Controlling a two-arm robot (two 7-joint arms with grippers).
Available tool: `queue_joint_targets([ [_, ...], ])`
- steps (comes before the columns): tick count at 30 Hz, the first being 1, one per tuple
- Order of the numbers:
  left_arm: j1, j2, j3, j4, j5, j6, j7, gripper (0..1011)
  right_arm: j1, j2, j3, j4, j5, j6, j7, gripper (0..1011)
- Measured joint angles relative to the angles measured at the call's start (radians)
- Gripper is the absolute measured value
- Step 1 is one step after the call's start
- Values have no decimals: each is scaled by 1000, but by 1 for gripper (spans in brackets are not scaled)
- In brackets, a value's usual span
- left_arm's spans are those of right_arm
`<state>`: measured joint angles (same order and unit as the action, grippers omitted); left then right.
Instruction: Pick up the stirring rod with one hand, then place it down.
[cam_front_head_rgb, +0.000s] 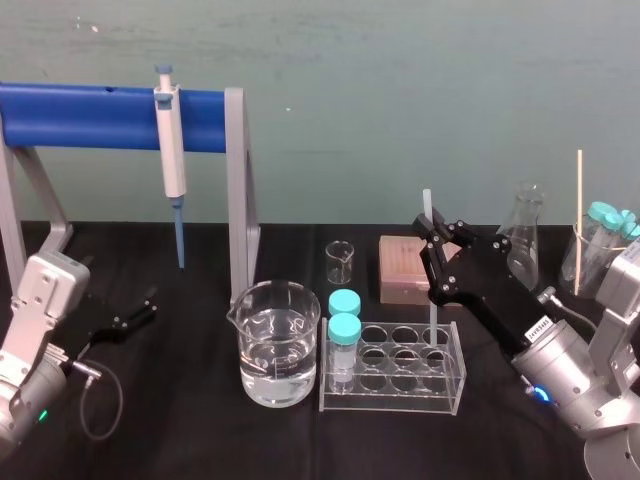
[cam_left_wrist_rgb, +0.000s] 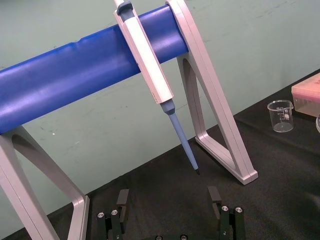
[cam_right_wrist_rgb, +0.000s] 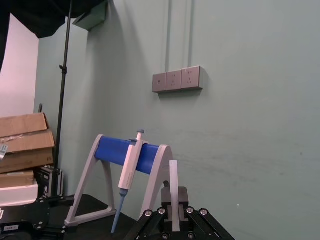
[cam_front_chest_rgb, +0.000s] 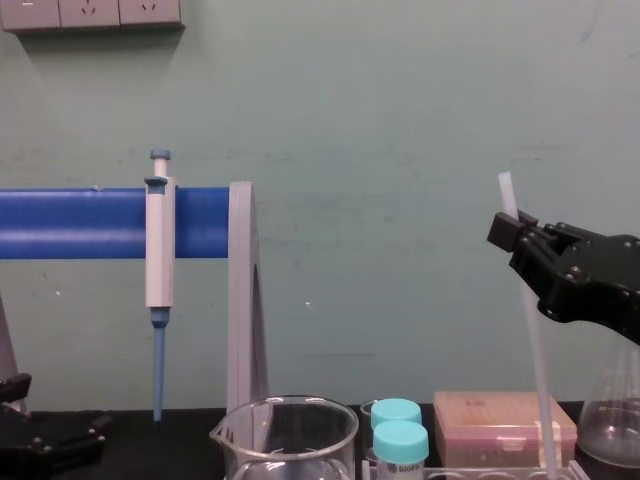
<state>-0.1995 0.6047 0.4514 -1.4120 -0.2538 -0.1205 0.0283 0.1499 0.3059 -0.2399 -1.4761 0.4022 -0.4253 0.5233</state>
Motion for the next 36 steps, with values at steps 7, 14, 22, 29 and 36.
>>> queue_joint_targets([
  [7,0,0,0,0,0,0,0,1000,-6,1,-1,-3,0,9,-4,67],
  [14,0,0,0,0,0,0,0,1000,-8,2,-2,-3,0,14,-6,67],
  [22,0,0,0,0,0,0,0,1000,-13,4,-3,-7,1,21,-9,67],
  [29,0,0,0,0,0,0,0,1000,-14,7,-3,-5,3,27,-10,67],
  [36,0,0,0,0,0,0,0,1000,-19,10,0,-6,2,29,-15,67],
])
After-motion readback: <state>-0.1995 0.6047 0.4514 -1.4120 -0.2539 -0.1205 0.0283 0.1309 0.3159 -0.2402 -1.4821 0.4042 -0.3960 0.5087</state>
